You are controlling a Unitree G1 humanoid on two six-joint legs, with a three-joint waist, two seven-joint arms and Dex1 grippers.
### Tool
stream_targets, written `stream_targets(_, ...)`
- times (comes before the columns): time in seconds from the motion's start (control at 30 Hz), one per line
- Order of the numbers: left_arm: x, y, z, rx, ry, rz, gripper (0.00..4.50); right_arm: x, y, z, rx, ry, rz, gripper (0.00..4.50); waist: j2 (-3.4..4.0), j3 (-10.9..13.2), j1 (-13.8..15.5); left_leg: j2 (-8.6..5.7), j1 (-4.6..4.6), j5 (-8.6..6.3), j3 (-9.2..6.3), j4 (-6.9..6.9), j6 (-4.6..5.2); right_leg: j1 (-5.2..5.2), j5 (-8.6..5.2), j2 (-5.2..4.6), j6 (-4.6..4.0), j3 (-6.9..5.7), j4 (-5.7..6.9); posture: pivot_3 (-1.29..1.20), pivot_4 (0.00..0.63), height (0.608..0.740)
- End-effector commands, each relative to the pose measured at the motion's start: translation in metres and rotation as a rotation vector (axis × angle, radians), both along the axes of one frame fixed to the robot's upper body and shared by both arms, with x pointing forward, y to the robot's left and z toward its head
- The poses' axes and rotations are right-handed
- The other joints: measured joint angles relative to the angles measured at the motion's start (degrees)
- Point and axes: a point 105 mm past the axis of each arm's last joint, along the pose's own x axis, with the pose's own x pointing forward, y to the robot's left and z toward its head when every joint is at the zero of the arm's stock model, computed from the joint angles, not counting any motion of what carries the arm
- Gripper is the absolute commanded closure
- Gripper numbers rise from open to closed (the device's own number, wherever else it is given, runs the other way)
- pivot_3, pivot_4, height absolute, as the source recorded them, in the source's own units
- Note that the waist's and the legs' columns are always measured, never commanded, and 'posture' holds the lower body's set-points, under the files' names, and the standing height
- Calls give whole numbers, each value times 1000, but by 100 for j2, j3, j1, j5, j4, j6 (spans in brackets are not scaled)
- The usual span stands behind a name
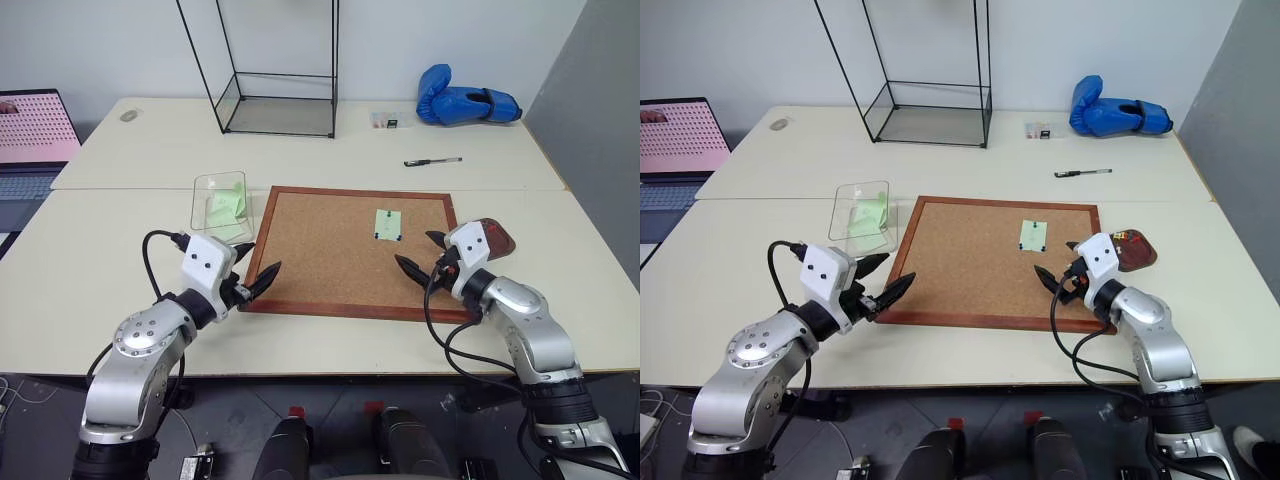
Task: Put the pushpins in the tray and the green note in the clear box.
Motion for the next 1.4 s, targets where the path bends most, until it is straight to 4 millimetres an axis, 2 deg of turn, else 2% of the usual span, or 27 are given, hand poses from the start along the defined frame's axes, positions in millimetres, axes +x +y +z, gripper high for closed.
stream_targets(0.03,1,-17,12,-27,-20,-116,1289,-5,2,13,2,-54,10,0,0,0,-1,0,0,0,1,0,0,0,1,0,1,1,0,0,150,740)
stream_targets(0.13,10,-22,17,-34,-38,-146,1289,-7,1,14,0,-59,1,0,0,0,1,0,-1,0,0,0,0,0,2,0,3,-1,0,0,150,740)
stream_targets(0.23,17,-34,18,-32,-37,-204,1706,-9,0,16,0,-65,-5,0,0,0,-1,0,0,0,-1,0,0,0,1,1,3,-1,2,0,150,740)
stream_targets(0.3,22,-46,17,-22,-32,-256,2193,-10,1,18,1,-67,-4,0,0,0,1,-1,0,0,-1,0,0,0,3,1,6,-1,1,0,150,740)
stream_targets(0.5,33,-76,7,-7,2,-384,3143,-11,8,24,14,-81,1,0,0,0,-3,-2,-2,0,0,0,0,0,17,1,29,0,0,0,150,740)
stream_targets(0.63,39,-90,-5,15,30,-441,4063,-11,11,26,5,-91,13,0,0,0,-6,-2,-2,0,-1,0,0,0,18,1,30,-2,1,0,150,740)
stream_targets(0.73,41,-95,-13,8,56,-460,4485,-10,13,29,6,-95,18,0,0,0,-14,-1,-2,0,0,-1,0,-1,18,2,30,-1,0,0,150,740)
stream_targets(1.13,54,-104,-44,-39,149,-468,4485,9,22,38,7,-89,47,0,0,0,-11,-3,-3,0,-1,1,0,-1,20,1,34,-1,1,0,150,740)
stream_targets(1.3,55,-104,-59,-4,182,-462,4485,31,23,39,20,-52,4,0,0,0,-20,-3,1,1,0,1,1,-1,21,2,34,-1,4,0,150,740)
stream_targets(1.4,51,-105,-67,-2,216,-476,4485,55,24,40,34,-11,-30,0,1,0,-19,-3,1,1,-1,1,1,-1,21,2,34,0,5,0,150,740)
